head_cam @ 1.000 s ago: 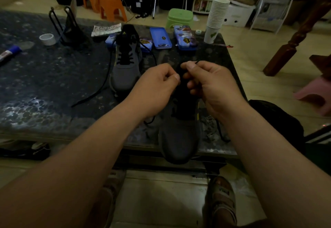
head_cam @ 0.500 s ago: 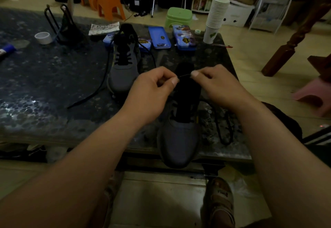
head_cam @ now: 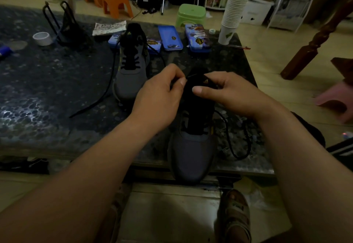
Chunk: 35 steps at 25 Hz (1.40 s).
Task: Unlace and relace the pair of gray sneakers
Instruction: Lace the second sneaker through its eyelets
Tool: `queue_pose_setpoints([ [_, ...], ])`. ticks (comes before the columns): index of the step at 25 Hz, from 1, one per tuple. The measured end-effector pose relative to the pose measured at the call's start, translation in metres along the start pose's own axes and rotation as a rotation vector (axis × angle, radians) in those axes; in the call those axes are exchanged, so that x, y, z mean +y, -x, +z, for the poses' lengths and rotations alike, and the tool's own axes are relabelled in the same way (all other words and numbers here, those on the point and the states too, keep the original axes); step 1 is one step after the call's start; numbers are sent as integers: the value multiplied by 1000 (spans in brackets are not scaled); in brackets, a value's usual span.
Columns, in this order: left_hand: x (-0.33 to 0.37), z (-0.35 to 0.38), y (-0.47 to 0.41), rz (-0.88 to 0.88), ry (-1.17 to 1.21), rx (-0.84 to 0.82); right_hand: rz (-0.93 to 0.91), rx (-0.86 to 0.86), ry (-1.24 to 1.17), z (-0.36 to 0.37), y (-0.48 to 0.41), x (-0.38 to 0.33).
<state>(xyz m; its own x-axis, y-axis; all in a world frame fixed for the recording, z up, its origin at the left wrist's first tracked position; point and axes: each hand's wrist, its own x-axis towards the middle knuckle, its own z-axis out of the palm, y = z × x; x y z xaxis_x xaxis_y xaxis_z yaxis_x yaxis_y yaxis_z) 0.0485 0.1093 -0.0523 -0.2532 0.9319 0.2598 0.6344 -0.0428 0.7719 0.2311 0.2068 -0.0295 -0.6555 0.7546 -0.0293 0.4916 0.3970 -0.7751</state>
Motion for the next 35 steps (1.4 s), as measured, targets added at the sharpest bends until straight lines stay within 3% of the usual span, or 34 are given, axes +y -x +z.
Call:
queue_pose_setpoints([
  [2,1,1,0,3,14,-12,35,28,-94,3,0,5],
  [6,-6,2,3,8,34,-14,195,188,-669,18,-7,8],
  [8,-10,-2,2,-22,102,-49,210,200,-772,22,-8,9],
  [13,-3,0,14,32,125,-84,208,163,-773,19,-7,10],
  [26,-13,3,14,-71,32,-185,178,139,-770,18,-10,16],
  [35,-6,11,13,-174,287,-268,158,155,-725,20,-13,19],
])
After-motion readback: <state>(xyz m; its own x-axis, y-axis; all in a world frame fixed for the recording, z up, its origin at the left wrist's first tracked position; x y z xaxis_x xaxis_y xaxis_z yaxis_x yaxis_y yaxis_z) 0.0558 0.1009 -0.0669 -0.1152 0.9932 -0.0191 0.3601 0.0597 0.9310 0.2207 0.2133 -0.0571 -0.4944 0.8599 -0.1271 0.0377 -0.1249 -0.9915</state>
